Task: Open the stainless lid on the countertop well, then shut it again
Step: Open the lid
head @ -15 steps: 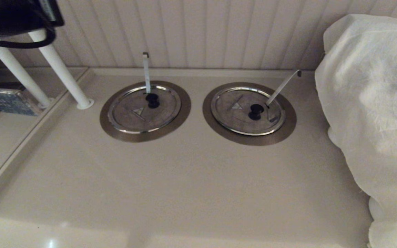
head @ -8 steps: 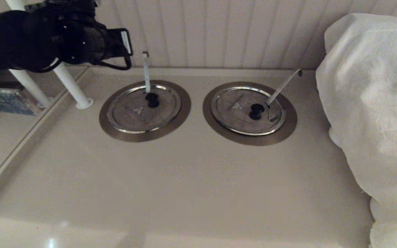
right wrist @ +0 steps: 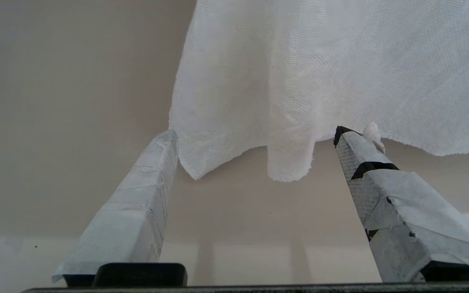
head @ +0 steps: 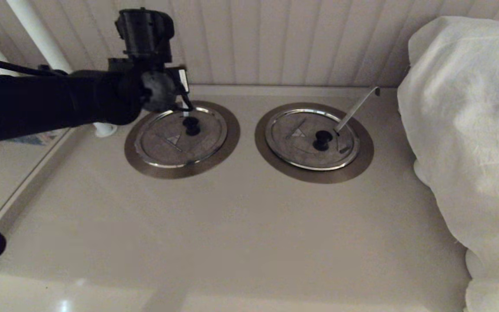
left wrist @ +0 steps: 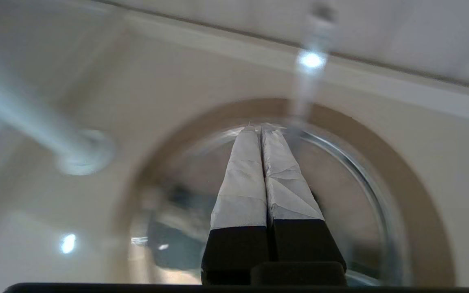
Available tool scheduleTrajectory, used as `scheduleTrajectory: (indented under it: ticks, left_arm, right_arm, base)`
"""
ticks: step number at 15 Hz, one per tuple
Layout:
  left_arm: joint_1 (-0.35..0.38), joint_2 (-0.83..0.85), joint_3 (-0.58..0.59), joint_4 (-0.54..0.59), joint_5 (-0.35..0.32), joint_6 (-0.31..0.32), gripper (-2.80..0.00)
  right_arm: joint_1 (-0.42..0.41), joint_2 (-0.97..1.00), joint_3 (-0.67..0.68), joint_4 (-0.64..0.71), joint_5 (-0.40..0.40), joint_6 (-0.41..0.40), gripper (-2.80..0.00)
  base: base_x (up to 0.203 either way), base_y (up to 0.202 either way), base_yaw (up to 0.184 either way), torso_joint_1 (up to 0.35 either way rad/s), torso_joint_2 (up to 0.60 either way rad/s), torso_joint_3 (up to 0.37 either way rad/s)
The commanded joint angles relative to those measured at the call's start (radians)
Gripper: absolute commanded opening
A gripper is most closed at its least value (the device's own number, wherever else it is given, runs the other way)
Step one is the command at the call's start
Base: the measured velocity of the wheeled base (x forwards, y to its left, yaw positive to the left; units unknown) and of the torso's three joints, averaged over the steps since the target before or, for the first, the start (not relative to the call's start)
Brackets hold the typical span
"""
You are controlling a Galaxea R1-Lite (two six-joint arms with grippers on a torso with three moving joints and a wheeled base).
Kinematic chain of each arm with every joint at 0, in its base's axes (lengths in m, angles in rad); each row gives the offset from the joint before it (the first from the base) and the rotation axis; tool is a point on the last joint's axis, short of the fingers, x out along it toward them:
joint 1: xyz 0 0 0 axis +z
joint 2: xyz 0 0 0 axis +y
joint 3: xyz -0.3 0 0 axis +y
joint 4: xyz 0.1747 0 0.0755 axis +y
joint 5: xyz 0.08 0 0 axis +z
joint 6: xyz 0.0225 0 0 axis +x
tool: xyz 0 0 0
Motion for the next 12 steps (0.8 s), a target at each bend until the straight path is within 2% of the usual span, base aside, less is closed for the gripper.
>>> scheduleTrajectory:
  ticks: [1,2,3,5,6,9,12]
  left_arm:
    - [-0.032,0.054,0.015,-0.029,-0.003,-0.007,-2.80]
    - [-0.035,0.050,0.040,-0.031,-0.006,-0.013,-2.80]
    - [-0.035,0.044,0.074,-0.031,-0.012,-0.022,0.00]
    - [-0.028,0.024,0.127,-0.033,-0.073,-0.032,0.00]
    - [-0.017,0.024,0.138,-0.039,-0.084,-0.038,0.00]
    - [-0.006,0.075,0.127,-0.174,-0.081,-0.041,0.00]
    - [-0.004,0.134,0.126,-0.250,-0.077,-0.030,0.00]
  right_arm:
    - [0.000,-0.002,0.002,0.000,0.000,0.000,0.00]
    - [0.000,-0.002,0.002,0.000,0.000,0.000,0.00]
    - [0.000,-0.002,0.002,0.000,-0.001,0.000,0.00]
    - [0.000,-0.002,0.002,0.000,0.000,0.000,0.00]
    - [0.000,-0.002,0.002,0.000,0.000,0.000,0.00]
    - [0.000,-0.002,0.002,0.000,-0.002,0.000,0.00]
    - [0.000,-0.002,0.002,0.000,0.000,0.000,0.00]
  base:
    - [0.000,0.000,0.000,0.000,0.00,0.000]
    - [0.000,0.000,0.000,0.000,0.00,0.000]
    - [0.000,0.000,0.000,0.000,0.00,0.000]
    - [0.000,0.000,0.000,0.000,0.00,0.000]
    - [0.000,0.000,0.000,0.000,0.00,0.000]
    - [0.000,0.000,0.000,0.000,0.00,0.000]
    - [0.000,0.000,0.000,0.000,0.00,0.000]
